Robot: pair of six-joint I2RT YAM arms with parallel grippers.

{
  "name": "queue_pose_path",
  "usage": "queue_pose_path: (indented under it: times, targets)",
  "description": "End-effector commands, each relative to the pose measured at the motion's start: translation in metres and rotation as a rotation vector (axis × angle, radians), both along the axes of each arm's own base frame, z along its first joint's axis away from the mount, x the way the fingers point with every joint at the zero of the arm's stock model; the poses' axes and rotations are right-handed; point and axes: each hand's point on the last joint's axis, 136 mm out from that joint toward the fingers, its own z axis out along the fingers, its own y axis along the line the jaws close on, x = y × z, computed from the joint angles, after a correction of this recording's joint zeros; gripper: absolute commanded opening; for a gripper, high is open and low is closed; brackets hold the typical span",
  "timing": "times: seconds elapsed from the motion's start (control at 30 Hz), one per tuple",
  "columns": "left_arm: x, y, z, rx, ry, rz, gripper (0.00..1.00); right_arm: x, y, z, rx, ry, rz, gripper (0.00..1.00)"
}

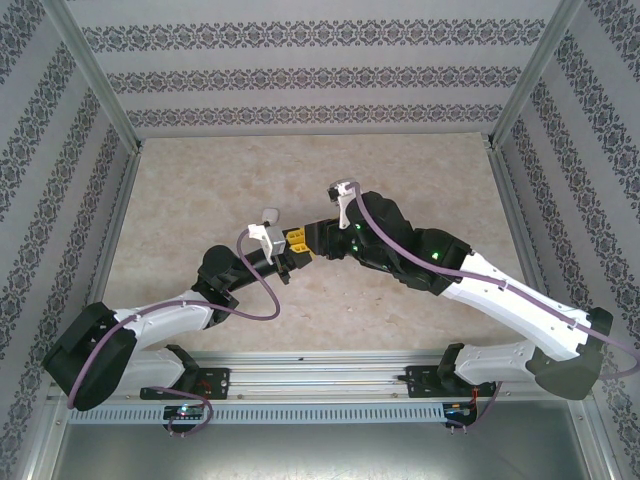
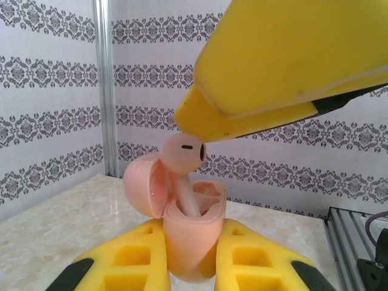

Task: Insert the wireless bluetooth earbuds into the charging case

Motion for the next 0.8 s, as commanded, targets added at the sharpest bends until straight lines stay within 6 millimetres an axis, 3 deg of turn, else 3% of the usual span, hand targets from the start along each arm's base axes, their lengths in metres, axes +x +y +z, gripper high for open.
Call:
queue_pose_path:
  times: [0.0,0.3,0.77]
  targets:
    - [-0.001,0.000,0.023,-0.045,-0.033,-0.004,0.00,0.000,-0.004,0.009,0.036,0.021,-0.011,0.43]
    - [-0.001,0.000,0.024,-0.040,-0.031,-0.004,0.00,-0.004,0.001,-0.003,0.035,0.071,0.012,0.33]
    - [-0.002,0.000,0.023,-0.037,-0.028,-0.005,0.00,-0.007,-0.002,0.002,0.053,0.071,0.009,0.34]
